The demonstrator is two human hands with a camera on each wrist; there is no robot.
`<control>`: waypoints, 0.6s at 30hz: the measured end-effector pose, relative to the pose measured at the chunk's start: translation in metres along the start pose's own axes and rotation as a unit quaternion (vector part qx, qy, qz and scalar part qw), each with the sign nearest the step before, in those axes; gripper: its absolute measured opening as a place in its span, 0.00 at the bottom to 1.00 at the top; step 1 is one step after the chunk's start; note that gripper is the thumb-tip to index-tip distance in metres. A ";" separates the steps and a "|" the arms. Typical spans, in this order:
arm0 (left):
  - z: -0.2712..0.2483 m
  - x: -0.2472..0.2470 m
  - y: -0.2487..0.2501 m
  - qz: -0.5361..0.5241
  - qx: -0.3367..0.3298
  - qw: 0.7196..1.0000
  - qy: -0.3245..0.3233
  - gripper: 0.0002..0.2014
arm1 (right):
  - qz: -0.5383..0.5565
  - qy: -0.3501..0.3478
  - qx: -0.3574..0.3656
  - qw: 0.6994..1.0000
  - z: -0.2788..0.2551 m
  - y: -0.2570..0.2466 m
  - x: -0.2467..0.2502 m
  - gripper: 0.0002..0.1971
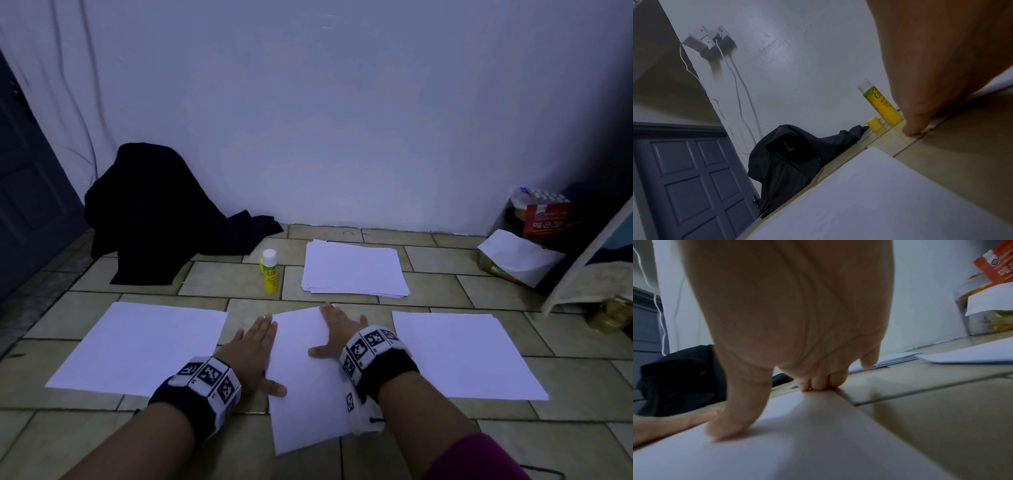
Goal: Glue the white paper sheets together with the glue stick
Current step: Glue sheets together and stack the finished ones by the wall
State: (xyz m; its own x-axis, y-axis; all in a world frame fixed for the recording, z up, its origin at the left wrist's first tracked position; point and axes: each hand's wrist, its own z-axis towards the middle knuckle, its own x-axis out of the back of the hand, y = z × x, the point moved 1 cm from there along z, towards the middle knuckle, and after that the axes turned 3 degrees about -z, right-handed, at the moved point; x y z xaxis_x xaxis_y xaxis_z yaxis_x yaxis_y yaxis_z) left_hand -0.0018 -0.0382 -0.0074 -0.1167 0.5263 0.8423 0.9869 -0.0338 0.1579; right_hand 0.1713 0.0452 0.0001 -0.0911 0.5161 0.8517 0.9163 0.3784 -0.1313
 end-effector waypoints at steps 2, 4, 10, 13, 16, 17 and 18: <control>-0.003 0.002 -0.001 0.006 0.004 1.000 0.000 0.59 | 0.001 0.003 0.000 1.000 0.000 -0.003 0.001 0.50; -0.006 0.007 0.000 0.025 0.014 0.999 0.017 0.55 | -0.001 0.014 -0.011 1.000 0.000 -0.008 0.003 0.51; -0.007 0.024 0.015 0.075 0.036 0.986 0.142 0.28 | -0.039 0.136 -0.033 0.989 -0.016 -0.034 0.005 0.31; -0.006 0.021 0.021 0.024 -0.017 0.990 0.138 0.20 | -0.008 0.091 -0.021 0.996 -0.020 -0.051 -0.004 0.20; -0.011 0.022 0.022 0.054 -0.002 0.991 0.123 0.23 | 0.017 0.089 -0.031 0.995 -0.019 -0.064 -0.014 0.20; -0.012 0.023 0.021 0.066 0.008 0.991 0.119 0.27 | 0.018 0.086 -0.030 0.996 -0.017 -0.067 -0.017 0.21; -0.012 0.022 0.018 0.066 0.015 0.991 0.118 0.31 | 0.013 0.080 -0.027 0.996 -0.016 -0.070 -0.020 0.23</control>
State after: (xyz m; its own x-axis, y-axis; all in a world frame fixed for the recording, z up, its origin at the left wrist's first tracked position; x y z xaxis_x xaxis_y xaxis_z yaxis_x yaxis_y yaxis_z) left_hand 0.0121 -0.0374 0.0204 -0.0052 0.3047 0.9524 0.9978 -0.0614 0.0251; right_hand 0.1155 -0.0036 0.0004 -0.0068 0.3944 0.9189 0.9373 0.3228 -0.1317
